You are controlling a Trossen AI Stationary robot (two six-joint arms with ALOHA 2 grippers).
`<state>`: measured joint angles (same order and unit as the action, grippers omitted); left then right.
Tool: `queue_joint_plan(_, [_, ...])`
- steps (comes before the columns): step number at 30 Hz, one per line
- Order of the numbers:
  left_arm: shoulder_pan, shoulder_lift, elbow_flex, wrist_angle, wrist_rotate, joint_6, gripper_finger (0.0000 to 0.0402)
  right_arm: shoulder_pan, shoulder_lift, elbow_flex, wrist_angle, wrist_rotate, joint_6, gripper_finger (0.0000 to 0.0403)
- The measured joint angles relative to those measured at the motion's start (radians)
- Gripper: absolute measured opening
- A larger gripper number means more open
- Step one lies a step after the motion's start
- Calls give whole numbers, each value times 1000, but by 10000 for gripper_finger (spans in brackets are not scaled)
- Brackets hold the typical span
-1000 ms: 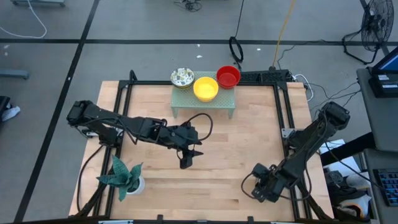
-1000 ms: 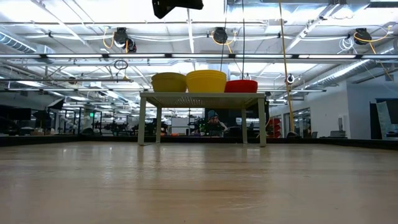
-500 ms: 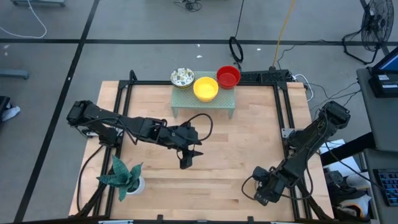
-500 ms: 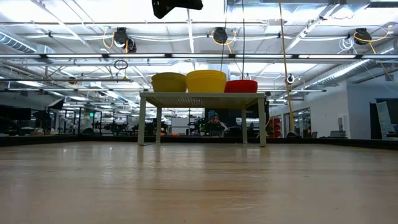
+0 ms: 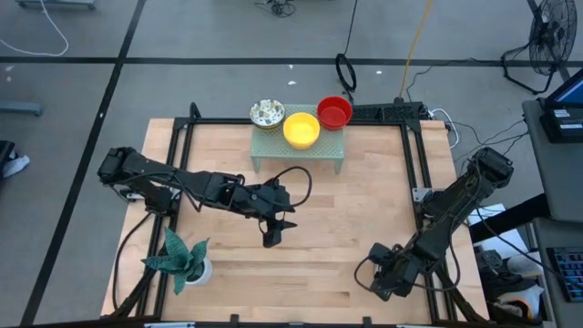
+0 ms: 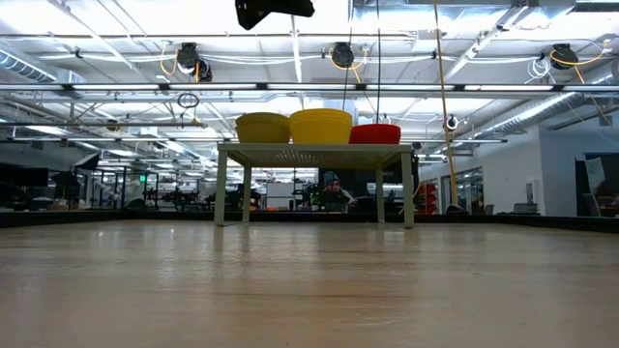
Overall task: Pick & Place Mini bowls
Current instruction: Stack the white patterned bowl on top of the other white patterned bowl on the shelf
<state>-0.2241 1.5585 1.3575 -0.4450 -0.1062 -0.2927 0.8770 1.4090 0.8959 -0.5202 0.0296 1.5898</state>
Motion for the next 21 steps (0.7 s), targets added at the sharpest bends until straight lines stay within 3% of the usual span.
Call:
queue_joint_plan(16, [0, 0, 0, -1, 0, 0, 200, 1, 15, 0, -25, -4, 23, 144])
queue_joint_plan(21, [0, 0, 0, -27, 0, 0, 200, 1, 70, 0, -27, -58, 45, 144])
